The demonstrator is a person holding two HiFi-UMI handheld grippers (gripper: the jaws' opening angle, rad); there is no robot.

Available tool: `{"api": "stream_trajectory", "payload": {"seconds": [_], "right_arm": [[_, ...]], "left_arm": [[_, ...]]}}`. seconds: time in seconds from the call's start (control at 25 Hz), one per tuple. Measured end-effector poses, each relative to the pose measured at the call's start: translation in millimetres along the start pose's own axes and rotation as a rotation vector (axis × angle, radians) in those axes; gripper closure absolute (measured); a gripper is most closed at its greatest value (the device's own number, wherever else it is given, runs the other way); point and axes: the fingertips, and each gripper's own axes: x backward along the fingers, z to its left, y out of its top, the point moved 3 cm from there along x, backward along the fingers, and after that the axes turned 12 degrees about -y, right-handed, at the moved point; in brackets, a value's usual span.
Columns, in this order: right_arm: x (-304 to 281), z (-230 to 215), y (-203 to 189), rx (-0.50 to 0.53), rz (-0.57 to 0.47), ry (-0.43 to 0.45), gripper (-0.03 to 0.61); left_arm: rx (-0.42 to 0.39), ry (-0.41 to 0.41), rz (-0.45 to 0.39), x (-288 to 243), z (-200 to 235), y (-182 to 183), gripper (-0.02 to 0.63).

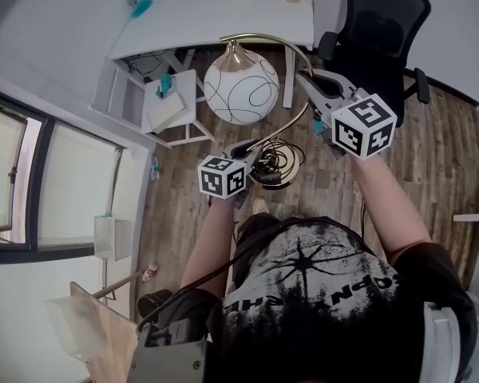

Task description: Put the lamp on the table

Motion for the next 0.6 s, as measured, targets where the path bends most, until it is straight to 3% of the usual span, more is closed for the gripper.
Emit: {"api": "stream_trajectory", "payload": {"seconds": [0.28,0.6], "right_arm": [[-11.9,-21.0,-6.1,-0.012,0.006,0.011,0.558],[-50.5,-33.3,-7.2,-0.02,0.006,-0.011,0.558]], "left_arm": [[0.017,0.006,0.005,-19.9,9.1,3.5,0.586],[0.009,-0.012,0.021,-30.1,48.6,22.2,0.586]]}}
